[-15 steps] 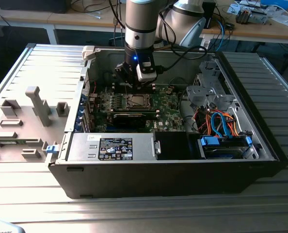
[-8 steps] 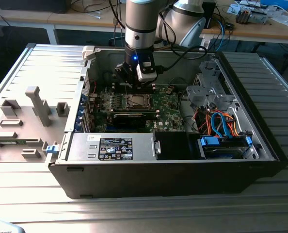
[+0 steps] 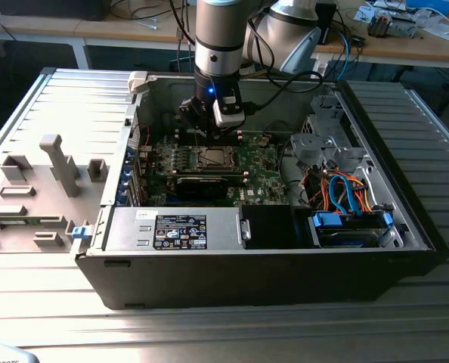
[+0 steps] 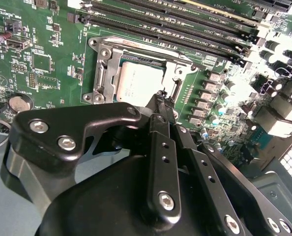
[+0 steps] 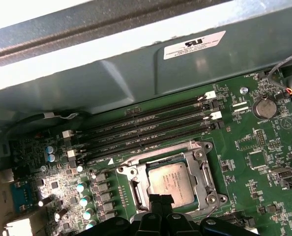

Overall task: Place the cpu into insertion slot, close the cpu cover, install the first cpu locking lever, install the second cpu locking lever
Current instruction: 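Install the first cpu locking lever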

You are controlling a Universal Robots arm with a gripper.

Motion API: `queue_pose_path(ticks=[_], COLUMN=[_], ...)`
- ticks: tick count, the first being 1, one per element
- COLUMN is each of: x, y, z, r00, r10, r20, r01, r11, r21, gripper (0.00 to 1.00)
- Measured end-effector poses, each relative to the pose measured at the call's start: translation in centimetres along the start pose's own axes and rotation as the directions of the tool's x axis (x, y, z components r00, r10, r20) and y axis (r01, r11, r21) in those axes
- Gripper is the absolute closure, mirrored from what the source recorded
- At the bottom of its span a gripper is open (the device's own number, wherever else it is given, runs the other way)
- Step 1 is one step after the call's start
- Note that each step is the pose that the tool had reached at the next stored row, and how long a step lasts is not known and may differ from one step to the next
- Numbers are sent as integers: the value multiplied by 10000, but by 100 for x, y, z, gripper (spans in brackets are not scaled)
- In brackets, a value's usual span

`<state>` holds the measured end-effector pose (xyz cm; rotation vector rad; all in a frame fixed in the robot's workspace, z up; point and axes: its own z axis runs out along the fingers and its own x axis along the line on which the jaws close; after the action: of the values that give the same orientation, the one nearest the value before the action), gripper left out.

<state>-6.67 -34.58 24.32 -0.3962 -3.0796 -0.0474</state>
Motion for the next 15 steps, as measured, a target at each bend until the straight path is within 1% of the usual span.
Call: queue_pose_path(ticks=[7, 15], x=[0, 0], y=[0, 0], z=[0, 0], r00=[10000, 9995], r10=[-93, -325], r20=[-2, -9], r01=[93, 325], r11=[10000, 9995], r21=[4, 13], gripper=[89, 89])
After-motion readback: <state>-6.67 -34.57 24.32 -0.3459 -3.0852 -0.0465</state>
